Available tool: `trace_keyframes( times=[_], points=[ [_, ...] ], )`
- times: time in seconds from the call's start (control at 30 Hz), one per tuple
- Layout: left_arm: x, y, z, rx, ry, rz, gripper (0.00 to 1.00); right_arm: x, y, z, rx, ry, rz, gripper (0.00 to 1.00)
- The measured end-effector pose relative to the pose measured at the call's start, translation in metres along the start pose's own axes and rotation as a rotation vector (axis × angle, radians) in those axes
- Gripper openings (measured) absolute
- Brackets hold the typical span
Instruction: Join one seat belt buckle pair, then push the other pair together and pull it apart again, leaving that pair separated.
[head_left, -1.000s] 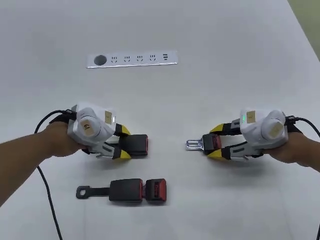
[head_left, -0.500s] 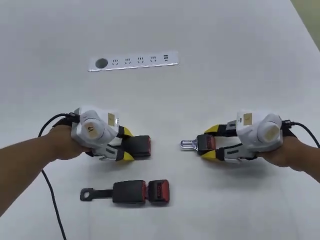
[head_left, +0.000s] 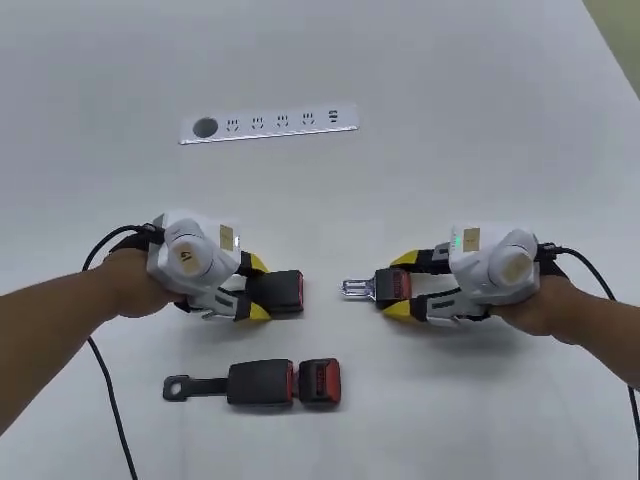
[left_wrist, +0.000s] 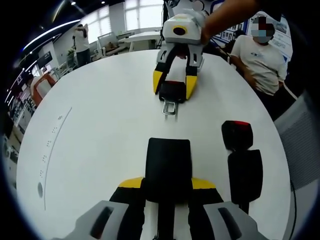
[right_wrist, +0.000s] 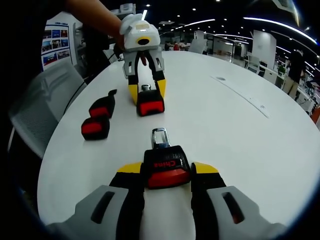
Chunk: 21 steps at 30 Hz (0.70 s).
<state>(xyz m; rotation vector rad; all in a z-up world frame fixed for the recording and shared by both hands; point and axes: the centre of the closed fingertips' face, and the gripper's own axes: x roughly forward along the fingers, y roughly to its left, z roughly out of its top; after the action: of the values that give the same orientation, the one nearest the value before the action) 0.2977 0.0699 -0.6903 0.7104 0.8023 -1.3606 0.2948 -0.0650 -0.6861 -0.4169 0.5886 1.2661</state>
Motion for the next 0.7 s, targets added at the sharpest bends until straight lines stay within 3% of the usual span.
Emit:
trace_keyframes(
  times=[0.7],
  points=[
    [0.0, 0.002, -0.002, 0.007, 0.016, -0.004, 0.34, 0.033, 0.007, 0.021, -0.005, -0.023, 0.021, 0.34]
  ],
)
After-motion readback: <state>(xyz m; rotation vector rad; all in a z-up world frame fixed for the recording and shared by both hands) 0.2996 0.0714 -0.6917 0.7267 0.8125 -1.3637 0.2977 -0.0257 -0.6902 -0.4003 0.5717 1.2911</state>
